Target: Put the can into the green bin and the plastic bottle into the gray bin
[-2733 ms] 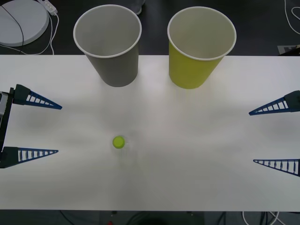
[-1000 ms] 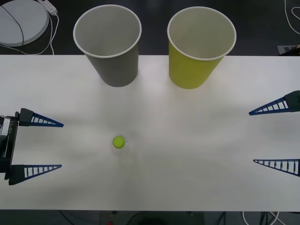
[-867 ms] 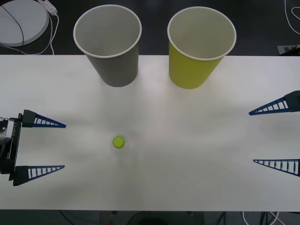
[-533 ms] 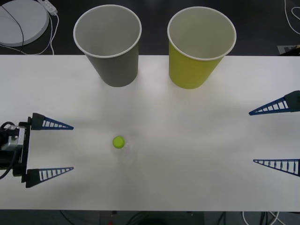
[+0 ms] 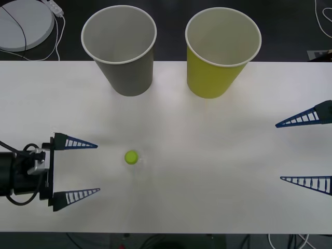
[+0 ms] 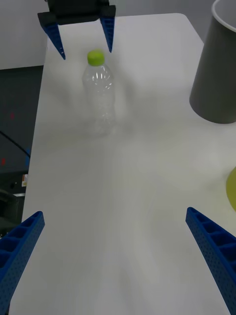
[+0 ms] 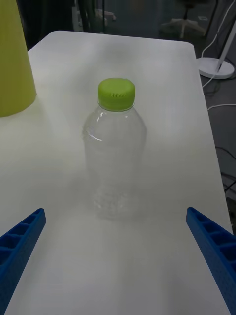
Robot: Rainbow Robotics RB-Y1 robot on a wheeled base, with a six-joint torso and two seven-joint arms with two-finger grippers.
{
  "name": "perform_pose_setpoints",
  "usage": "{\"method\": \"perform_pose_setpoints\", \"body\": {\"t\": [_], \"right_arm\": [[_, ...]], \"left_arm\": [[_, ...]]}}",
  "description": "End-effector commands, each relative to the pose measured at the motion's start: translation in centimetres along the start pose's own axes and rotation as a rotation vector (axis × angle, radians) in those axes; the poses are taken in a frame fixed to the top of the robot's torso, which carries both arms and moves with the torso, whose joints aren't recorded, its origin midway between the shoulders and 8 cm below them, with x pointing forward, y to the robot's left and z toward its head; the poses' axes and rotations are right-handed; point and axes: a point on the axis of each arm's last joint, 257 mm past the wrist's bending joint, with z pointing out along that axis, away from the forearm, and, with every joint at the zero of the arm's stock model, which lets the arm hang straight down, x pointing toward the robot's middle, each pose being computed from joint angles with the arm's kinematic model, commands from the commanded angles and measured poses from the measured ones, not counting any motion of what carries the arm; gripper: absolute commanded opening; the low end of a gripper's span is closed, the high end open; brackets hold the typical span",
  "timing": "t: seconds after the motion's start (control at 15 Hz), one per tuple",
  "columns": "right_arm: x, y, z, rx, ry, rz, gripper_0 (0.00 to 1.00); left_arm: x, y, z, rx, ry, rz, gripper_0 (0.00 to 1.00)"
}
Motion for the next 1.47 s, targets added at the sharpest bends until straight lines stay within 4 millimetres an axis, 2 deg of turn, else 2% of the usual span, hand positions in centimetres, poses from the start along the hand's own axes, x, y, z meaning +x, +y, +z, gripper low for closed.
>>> {"method": "perform_pose_setpoints", "body": {"t": [0.07, 0.67, 1.13, 1.47], "right_arm": [[0.0, 0.0, 0.0, 0.0, 0.0, 0.0, 1.0], [0.0, 0.0, 0.0, 0.0, 0.0, 0.0, 1.0], [0.0, 0.0, 0.0, 0.0, 0.0, 0.0, 1.0], [0.0, 0.0, 0.0, 0.0, 0.0, 0.0, 1.0]], "left_arm": [[-0.3, -0.2, 1.5, -0.007, -0.021, -0.007, 1.0], [-1.2, -0.3, 6.4, -0.037, -0.062, -0.002, 1.0], [-2.5, 0.1, 9.6, -0.049, -0.088, -0.014, 1.0], [-3.0, 0.0, 11.1, -0.045, -0.095, -0.018, 1.0]]}}
